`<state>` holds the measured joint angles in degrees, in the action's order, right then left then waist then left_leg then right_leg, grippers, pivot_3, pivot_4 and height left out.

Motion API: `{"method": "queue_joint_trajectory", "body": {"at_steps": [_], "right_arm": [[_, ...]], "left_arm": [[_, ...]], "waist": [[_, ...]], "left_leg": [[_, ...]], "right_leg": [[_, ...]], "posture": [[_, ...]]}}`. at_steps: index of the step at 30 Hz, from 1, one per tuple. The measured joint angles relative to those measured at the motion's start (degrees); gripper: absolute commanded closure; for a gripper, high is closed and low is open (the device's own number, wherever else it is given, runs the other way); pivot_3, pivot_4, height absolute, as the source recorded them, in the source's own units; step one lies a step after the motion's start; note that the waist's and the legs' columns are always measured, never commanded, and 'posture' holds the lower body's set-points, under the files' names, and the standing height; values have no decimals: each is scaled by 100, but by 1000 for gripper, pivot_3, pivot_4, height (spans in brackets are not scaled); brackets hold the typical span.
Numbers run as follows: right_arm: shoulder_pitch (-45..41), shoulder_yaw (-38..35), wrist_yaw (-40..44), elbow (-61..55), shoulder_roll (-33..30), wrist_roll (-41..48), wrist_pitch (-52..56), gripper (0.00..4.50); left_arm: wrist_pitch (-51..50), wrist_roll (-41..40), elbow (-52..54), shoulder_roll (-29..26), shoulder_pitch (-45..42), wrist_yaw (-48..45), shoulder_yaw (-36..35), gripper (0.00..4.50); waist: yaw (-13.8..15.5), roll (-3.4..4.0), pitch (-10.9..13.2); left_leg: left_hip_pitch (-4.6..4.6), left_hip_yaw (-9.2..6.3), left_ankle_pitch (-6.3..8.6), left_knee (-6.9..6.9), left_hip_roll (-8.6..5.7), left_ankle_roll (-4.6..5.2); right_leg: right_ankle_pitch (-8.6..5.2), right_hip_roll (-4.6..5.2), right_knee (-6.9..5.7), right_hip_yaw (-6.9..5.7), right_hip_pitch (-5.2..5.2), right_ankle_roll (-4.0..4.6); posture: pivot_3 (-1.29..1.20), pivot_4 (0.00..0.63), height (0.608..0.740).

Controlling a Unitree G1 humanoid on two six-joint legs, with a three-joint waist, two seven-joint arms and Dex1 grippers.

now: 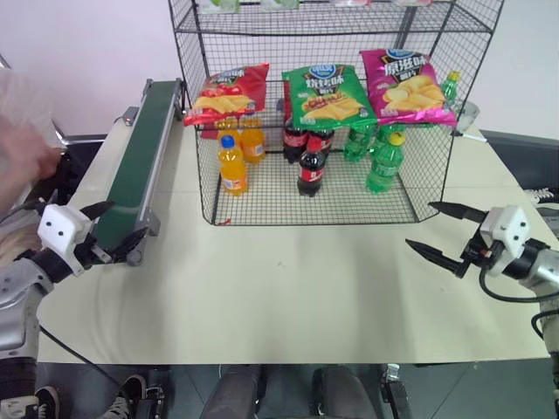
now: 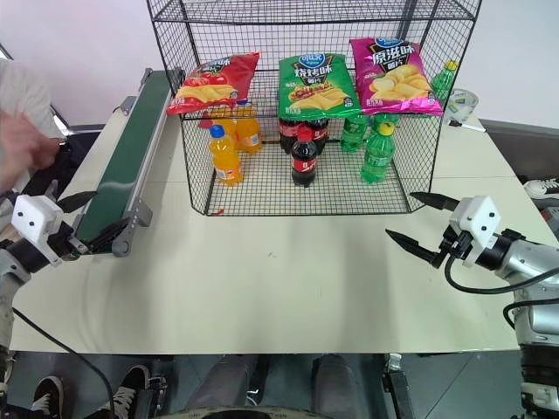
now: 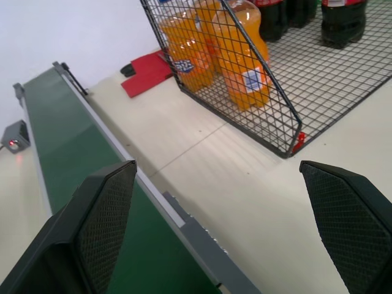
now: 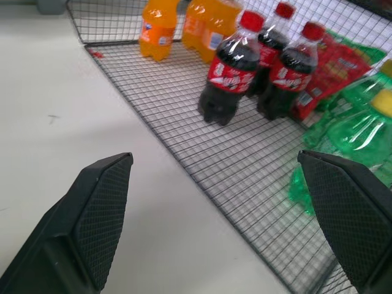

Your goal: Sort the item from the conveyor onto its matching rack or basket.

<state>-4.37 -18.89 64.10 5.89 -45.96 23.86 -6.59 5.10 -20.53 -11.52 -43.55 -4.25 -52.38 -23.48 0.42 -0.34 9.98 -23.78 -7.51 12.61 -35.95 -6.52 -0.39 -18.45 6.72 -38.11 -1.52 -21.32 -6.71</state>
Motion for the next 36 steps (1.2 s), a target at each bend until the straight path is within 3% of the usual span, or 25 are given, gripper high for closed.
{"method": "queue_joint_trajectory", "body": {"at_steps": [21, 36], "right_arm": [[-94, 38, -155, -64, 13, -24, -40, 0], [-170, 85, -210, -120, 39, -7, 139, 0]], "left_arm": [[26, 80, 47, 118, 372, 137, 12, 49], [-254, 0, 48, 141, 138, 464, -89, 49]], "waist": [[10, 1, 0], [16, 0, 0]], "left_leg": [[0, 0, 0, 1, 0, 0], [0, -1, 0, 1, 0, 0]], "right_leg": [[0, 0, 1, 0, -2, 0], [0, 0, 1, 0, -3, 0]], "posture": [[0, 150, 740], [0, 150, 740]]}}
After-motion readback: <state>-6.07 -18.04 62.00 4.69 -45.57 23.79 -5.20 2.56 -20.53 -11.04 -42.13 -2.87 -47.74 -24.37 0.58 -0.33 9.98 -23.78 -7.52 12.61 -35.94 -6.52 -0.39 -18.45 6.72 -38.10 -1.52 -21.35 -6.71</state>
